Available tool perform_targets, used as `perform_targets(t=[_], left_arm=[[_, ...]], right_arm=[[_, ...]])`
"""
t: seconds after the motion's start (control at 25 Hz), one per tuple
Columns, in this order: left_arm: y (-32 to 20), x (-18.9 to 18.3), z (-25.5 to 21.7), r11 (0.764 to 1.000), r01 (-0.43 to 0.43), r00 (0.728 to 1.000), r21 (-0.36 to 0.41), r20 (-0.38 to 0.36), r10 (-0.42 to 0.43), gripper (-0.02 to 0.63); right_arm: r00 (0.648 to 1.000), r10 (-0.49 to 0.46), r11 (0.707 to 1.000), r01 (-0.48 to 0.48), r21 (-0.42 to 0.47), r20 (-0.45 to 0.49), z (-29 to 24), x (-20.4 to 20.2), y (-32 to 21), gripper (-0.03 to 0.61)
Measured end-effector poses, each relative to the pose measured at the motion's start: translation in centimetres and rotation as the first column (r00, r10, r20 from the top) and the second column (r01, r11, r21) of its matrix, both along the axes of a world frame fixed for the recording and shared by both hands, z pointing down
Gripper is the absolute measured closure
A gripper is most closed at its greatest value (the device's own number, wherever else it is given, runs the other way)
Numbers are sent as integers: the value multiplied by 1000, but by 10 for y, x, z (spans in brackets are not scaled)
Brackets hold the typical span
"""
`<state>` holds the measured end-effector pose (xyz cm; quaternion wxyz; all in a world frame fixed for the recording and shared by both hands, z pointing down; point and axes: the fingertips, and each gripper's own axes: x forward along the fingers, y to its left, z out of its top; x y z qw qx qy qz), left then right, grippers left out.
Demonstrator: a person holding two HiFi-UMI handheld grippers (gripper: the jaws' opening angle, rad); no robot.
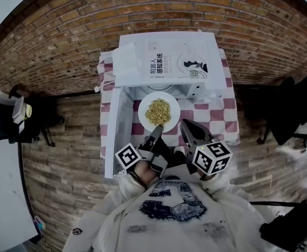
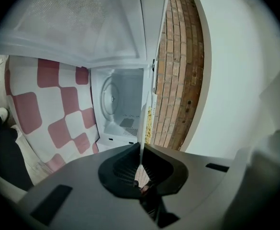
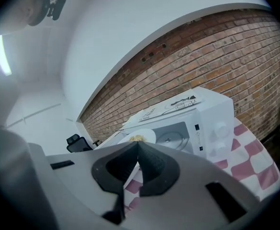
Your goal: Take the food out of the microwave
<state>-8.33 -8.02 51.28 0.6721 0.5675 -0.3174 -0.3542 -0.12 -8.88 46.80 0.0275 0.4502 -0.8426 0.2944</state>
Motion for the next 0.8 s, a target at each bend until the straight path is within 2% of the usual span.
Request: perform_targets(t=[0.8], left_arm=[[3,-9,-16,1000,1,1000,19,-6,-1,595]], right_arm=[[999,-3,999,5,34,-40,-9,-11,8,565]])
